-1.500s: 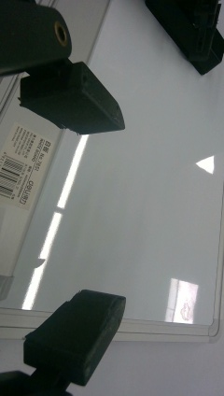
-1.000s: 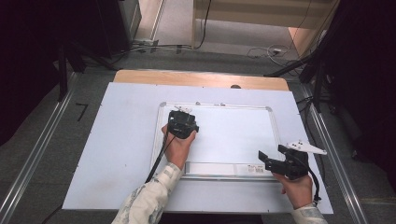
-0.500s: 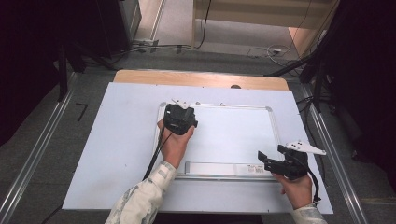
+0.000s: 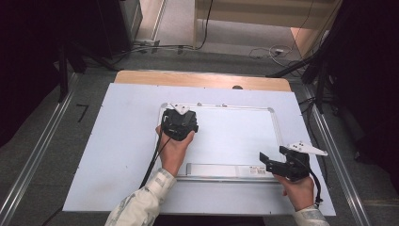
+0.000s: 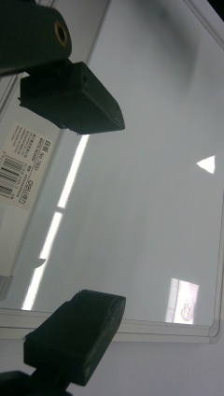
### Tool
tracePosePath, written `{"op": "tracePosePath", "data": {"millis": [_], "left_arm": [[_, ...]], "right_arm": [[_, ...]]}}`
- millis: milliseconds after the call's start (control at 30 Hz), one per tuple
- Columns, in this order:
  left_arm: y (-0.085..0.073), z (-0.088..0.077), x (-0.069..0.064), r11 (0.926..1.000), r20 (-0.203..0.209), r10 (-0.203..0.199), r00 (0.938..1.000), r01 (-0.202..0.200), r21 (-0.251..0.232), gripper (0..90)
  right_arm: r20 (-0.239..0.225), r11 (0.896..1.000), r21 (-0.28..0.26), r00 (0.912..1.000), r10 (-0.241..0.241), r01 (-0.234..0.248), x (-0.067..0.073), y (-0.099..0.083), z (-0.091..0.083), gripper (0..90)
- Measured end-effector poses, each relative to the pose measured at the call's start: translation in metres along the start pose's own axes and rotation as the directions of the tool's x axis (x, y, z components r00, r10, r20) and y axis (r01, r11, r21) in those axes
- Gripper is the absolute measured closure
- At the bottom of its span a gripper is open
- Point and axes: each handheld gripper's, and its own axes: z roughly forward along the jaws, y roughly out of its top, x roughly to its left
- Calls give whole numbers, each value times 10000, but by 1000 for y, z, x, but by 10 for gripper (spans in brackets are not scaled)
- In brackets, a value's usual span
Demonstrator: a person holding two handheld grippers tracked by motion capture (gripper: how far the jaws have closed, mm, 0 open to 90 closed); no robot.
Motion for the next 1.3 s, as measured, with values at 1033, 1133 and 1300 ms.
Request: {"op": "tracePosePath", "data": {"millis": [1033, 1133, 1300], "left_arm": [[-4, -9, 6, 9996, 56, -242, 9997, 243, -149, 415], [-3, -9, 8, 9994, -52, -312, 9995, 312, -132, 415], [-2, -6, 13, 9978, -124, -652, 9978, 650, -152, 414]], "right_arm": [[-7, 10000, -6, 10000, -27, 27, 0, 0, 0, 126], [5, 10000, 5, 10000, -24, 24, 0, 0, 0, 126], [3, 10000, 0, 10000, -21, 21, 0, 0, 0, 126]]}}
